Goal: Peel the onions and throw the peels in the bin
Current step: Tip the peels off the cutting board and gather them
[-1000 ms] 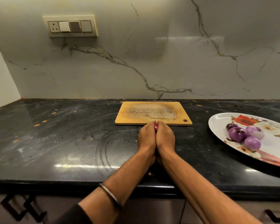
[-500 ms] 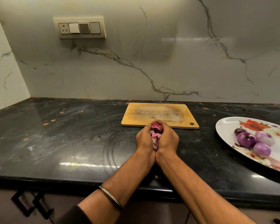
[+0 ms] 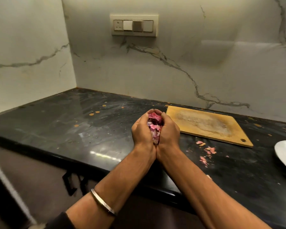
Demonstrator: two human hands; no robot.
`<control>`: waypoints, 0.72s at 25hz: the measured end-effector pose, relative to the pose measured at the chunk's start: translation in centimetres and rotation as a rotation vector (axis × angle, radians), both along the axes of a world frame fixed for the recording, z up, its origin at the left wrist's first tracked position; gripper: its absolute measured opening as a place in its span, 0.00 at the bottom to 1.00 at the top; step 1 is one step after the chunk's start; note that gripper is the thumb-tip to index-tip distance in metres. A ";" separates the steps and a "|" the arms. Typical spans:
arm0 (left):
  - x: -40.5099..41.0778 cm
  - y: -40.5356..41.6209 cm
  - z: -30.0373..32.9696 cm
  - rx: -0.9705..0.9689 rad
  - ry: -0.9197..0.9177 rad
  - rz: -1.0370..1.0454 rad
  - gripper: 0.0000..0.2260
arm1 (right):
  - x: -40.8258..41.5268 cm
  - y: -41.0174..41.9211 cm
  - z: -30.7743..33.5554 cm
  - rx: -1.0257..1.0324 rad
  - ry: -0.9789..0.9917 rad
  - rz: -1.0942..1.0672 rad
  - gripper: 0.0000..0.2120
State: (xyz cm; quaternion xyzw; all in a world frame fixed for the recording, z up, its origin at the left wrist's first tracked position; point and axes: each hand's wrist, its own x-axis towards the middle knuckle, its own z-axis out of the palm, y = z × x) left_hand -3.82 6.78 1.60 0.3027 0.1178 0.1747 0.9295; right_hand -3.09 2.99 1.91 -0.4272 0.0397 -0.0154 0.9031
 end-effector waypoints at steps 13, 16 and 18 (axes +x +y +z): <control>-8.4 22.0 -4.2 -0.042 -0.023 0.514 0.10 | -7.3 22.2 -3.9 0.000 -0.005 0.524 0.09; -10.9 25.5 -6.5 -0.038 0.028 0.610 0.11 | -9.5 26.0 -6.1 -0.029 0.003 0.601 0.10; -12.9 27.7 -8.2 -0.046 0.057 0.670 0.10 | -11.1 28.4 -7.8 -0.049 0.038 0.668 0.10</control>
